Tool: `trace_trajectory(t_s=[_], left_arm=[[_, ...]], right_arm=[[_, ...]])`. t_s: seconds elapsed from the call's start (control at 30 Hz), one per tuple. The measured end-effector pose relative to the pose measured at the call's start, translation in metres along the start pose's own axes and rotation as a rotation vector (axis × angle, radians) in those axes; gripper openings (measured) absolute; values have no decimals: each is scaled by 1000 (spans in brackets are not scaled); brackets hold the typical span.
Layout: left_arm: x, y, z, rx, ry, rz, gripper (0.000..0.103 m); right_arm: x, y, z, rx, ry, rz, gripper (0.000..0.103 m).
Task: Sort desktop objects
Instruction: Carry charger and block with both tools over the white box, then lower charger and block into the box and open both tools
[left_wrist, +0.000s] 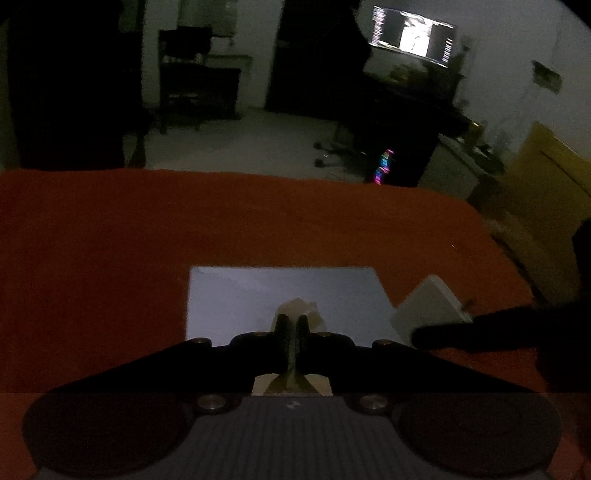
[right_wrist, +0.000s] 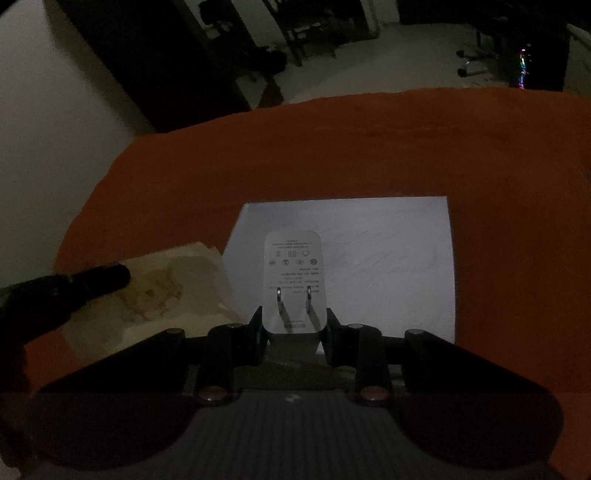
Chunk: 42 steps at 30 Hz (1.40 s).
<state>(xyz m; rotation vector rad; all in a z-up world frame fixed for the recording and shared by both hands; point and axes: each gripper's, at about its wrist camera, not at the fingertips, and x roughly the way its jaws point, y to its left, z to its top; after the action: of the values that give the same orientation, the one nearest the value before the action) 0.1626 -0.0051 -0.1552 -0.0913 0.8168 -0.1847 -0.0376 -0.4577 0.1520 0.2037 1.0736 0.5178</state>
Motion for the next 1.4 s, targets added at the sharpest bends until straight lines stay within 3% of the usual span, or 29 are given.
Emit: trace_trajectory(t_s=[0.37, 0.67, 1.0, 1.4], left_arm=[[-23, -31, -66, 55, 58, -27, 2], [-6, -31, -120, 35, 204, -43, 2], [8, -29, -150, 38, 242, -34, 2], [44, -34, -183, 81, 350, -3, 4]], right_arm=[[-11, 8, -61, -2, 76, 13, 32], [13, 2, -105, -6, 185, 0, 32], [50, -12, -144, -49, 303, -52, 32], [65, -5, -158, -174, 367, -50, 32]])
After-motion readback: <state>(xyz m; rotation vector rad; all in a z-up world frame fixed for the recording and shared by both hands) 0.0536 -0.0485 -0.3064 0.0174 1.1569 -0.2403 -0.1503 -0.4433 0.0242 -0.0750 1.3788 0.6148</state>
